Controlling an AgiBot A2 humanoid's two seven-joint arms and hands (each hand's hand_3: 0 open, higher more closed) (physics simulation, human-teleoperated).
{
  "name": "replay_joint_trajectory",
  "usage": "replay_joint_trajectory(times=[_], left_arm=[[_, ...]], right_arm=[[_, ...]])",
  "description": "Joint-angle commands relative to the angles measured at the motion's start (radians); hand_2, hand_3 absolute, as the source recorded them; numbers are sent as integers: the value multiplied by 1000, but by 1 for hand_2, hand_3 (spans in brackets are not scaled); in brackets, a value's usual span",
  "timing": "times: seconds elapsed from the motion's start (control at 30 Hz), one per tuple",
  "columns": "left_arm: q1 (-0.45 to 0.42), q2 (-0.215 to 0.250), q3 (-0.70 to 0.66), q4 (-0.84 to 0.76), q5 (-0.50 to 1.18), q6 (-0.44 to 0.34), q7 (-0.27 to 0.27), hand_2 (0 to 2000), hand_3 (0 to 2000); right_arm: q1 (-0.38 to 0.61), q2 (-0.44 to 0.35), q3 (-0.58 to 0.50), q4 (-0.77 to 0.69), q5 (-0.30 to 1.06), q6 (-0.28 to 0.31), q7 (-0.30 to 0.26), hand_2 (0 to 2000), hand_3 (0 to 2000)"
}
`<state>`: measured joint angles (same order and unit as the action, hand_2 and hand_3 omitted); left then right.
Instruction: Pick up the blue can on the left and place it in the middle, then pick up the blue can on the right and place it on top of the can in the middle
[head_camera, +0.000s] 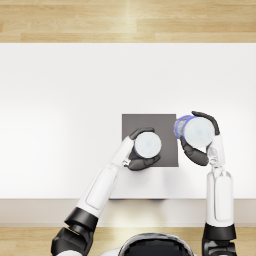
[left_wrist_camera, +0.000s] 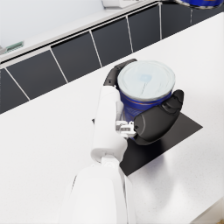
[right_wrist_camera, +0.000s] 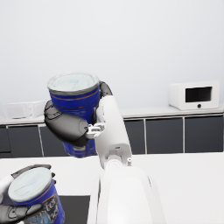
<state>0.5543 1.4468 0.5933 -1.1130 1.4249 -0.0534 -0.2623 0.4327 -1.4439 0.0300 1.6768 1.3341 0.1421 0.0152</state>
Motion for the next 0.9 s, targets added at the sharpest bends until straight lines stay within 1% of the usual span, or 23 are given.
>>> replay_joint_trajectory(times=[0.03,0.07,0.1,0.17,0.23,0.3,0.37,0.4,0.43,0.47,0.5,0.57,0.6,0.63,0.67,0.7,0.73,0.77,0.8,0.9], left_arm=[[28,25,-12,82,0,-17,-23,0,540],[29,29,-17,99,0,-15,-41,0,213],[20,25,-19,92,0,-2,-54,0,0],[12,25,-33,72,0,26,-65,0,0],[-3,21,-46,37,0,39,-56,0,0],[-42,1,-59,-62,-1,46,-44,0,0],[-93,-30,-82,-208,-1,50,-27,0,0],[-124,-50,-97,-297,-1,51,-1,0,0],[-148,-65,-120,-374,-1,52,36,0,0],[-171,-78,-154,-443,-1,52,100,0,0],[-187,-86,-192,-499,-1,52,146,0,0],[-215,-96,-288,-592,-1,53,203,0,0],[-241,-85,-527,-673,-1,53,219,0,0],[-248,-82,-558,-675,0,53,232,0,0],[-248,-79,-591,-672,-1,53,240,0,0],[-255,-77,-616,-672,-1,53,247,0,0],[-259,-76,-642,-672,-1,53,251,0,0],[-264,-74,-665,-679,-2,53,254,0,0],[-265,-73,-678,-683,-2,53,257,0,0],[-253,-73,-708,-689,-2,53,260,0,0]], right_arm=[[25,-5,19,29,0,0,0,2000,1520],[41,-9,31,35,0,3,0,2000,1520],[61,-14,46,36,0,4,0,2000,1520],[90,-24,65,33,0,-24,-1,2000,1520],[114,-36,100,24,0,-40,-3,2000,1520],[137,-48,134,7,0,-36,-4,2000,1520],[157,-60,164,-6,0,-36,-5,2000,1520],[162,-64,176,-14,0,-35,-5,2000,1520],[168,-69,188,-16,0,-33,-5,2000,1520],[170,-72,201,-19,0,-31,-5,2000,1520],[178,-77,209,-20,0,-29,-5,2000,1520],[189,-87,232,-20,0,-25,-6,2000,1520],[217,-118,297,-49,0,-26,-26,2000,1520],[221,-123,308,-60,0,-74,-95,2000,1520],[227,-123,324,-77,0,-107,-147,2000,1520],[223,-124,335,-83,0,-132,-186,2000,1520],[222,-125,346,-94,0,-149,-212,2000,1520],[357,109,620,-111,0,-162,-232,2000,1520],[249,-67,421,-119,0,-181,-246,2000,1520],[238,-64,431,-150,1,-207,-269,2000,1520]])
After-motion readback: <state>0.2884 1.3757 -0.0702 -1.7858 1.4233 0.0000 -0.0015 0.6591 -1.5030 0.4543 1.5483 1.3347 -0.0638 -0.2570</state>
